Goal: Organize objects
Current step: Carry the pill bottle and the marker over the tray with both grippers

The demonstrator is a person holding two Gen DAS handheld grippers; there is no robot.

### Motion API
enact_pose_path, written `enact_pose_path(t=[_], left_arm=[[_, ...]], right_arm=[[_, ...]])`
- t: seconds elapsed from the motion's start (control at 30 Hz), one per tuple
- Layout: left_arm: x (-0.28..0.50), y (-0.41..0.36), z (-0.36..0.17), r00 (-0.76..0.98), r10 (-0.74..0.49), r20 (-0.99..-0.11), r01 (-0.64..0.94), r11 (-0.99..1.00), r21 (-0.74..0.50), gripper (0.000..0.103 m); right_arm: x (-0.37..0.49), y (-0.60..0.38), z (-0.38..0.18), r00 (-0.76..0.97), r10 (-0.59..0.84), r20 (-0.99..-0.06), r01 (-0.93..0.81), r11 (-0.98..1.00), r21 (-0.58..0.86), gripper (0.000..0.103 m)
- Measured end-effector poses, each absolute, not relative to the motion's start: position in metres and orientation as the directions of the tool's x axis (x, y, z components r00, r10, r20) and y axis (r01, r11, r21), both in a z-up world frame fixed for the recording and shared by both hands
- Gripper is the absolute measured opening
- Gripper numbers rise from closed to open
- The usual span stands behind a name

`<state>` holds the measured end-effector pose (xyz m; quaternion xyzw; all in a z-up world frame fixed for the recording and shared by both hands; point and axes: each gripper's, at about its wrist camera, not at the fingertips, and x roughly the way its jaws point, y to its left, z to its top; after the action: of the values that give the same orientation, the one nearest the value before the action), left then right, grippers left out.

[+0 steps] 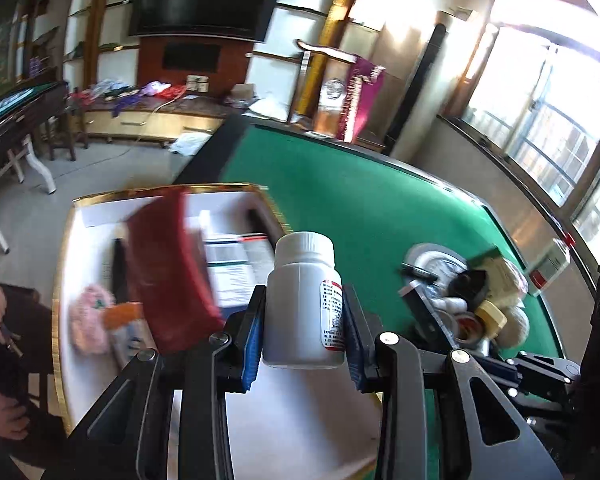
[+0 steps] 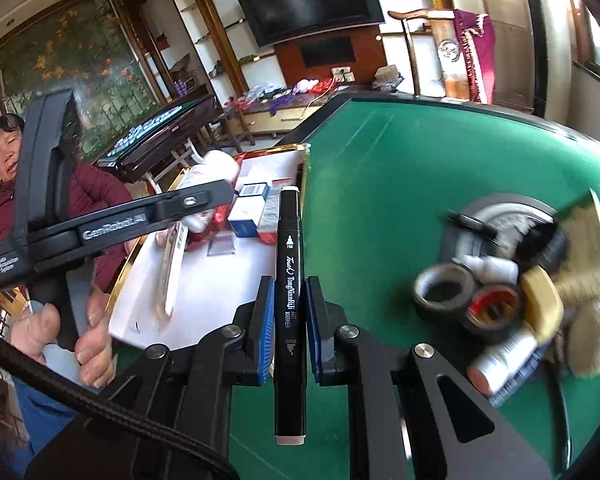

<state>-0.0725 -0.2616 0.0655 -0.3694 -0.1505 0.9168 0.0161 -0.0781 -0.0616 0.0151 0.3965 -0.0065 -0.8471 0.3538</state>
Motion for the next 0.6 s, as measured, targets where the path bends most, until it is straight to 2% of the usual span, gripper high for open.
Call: enact_pose_path(t=[0.17,0.6], left_arm=[[-0.082,-0.316,0.047,-0.701,0.075,-0.709,0.203,-0.932,-0.3,0.03],[-0.094,-0.372,0.015,-0.686,0.051,-0.726,0.309,-0.883,-0.354,0.03]], right_arm=[[-0.104,-0.101,0.006,-0.385,-0.607,-0.696,0.602,-0.736,0.309,0.013],[-0.165,-0.179,-0.018,-0.351,-0.538,-0.767,0.588,-0.764,0.267,0.013]])
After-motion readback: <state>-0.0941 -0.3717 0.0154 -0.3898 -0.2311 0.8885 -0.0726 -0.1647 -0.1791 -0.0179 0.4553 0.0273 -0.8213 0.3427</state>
